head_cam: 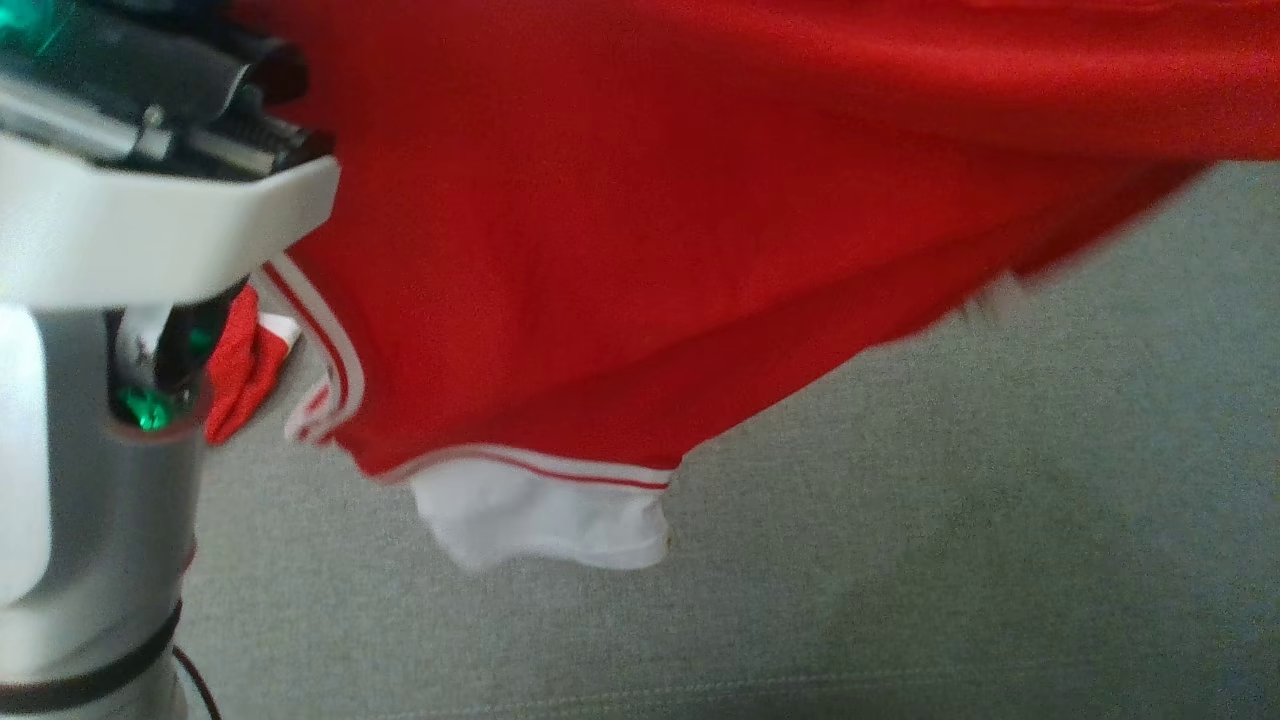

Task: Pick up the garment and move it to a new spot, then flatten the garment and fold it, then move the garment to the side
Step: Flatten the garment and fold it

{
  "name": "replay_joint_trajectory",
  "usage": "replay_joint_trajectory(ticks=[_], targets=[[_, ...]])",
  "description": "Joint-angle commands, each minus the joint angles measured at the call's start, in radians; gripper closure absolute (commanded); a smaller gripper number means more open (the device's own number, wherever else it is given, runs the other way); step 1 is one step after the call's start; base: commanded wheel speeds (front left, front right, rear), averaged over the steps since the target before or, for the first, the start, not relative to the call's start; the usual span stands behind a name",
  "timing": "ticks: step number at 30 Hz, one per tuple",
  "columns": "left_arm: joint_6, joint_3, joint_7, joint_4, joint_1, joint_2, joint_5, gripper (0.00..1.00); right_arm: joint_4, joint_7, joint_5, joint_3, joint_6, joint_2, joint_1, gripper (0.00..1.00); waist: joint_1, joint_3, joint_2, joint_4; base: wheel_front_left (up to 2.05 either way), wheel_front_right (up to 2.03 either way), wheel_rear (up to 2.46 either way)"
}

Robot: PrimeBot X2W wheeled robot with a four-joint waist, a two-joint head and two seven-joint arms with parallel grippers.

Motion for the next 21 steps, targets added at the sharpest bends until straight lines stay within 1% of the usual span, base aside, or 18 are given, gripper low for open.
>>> replay_joint_trajectory(ticks=[1,7,10,12,16,21], targets=[[-0.006,0.027,0.018,-0.006,-0.060,0.033,-0.003,1.00,-0.036,0.018,0.010,0.014,-0.001,-0.013,-0.031,1.00,0.0001,-0.014,-0.0001,-0.003,0.00,0.00,0.00],[-0.033,0.001,0.042,0.091,-0.111,0.026,-0.029,1.00,-0.014,0.052,0.041,0.024,-0.001,-0.005,-0.054,1.00,0.0001,0.001,-0.0001,-0.002,0.00,0.00,0.00],[-0.049,-0.014,0.035,0.178,-0.153,0.018,-0.040,1.00,0.028,0.060,0.061,0.028,-0.001,-0.006,-0.097,1.00,0.0001,0.035,-0.0001,-0.003,0.00,0.00,0.00],[-0.062,-0.025,0.015,0.259,-0.199,0.010,-0.044,1.00,0.075,0.058,0.077,0.041,-0.001,-0.007,-0.144,1.00,0.0001,0.065,-0.0001,-0.006,0.00,0.00,0.00],[-0.082,-0.039,-0.060,0.477,-0.332,0.008,-0.023,1.00,0.229,0.015,0.104,0.087,-0.001,-0.009,-0.303,1.00,0.0001,0.118,-0.0001,-0.025,0.00,0.00,0.00],[-0.093,-0.035,-0.177,0.766,-0.525,0.014,0.005,1.00,0.492,-0.092,0.117,0.148,-0.001,0.025,-0.536,1.00,0.0001,0.151,-0.0001,-0.057,0.00,0.00,0.00]])
